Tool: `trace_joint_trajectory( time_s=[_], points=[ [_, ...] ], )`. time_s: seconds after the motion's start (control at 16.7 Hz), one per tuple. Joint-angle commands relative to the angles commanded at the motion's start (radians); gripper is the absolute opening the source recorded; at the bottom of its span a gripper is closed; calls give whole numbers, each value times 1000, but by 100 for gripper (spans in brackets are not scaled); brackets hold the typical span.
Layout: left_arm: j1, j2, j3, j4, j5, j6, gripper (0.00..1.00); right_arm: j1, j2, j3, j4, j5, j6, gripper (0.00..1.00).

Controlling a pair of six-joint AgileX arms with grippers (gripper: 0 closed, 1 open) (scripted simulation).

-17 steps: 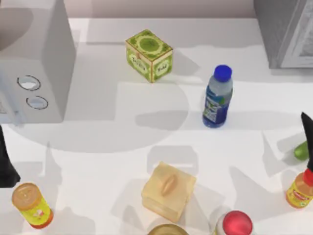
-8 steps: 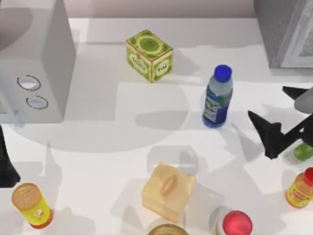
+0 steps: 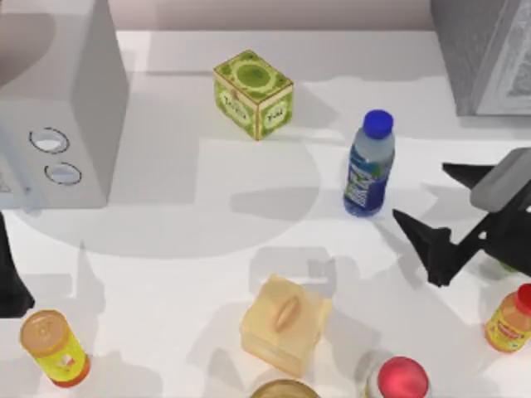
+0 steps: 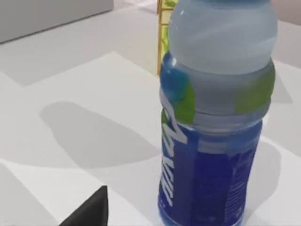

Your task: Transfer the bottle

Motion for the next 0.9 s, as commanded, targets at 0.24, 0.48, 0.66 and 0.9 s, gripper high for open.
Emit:
trace_joint_trajectory(
  time_s=[0.24,0.48,0.66,0.9],
  points=[
    [0,0,0,0,0,0,100,-3,-2,-1,-5,3,0,100],
    [0,0,0,0,0,0,100,61,43,114,-64,75,14,100],
    [0,0,0,0,0,0,100,131,140,267,-118,133,32,100],
    [0,0,0,0,0,0,100,166,236,370,-121,166,47,100]
  ],
)
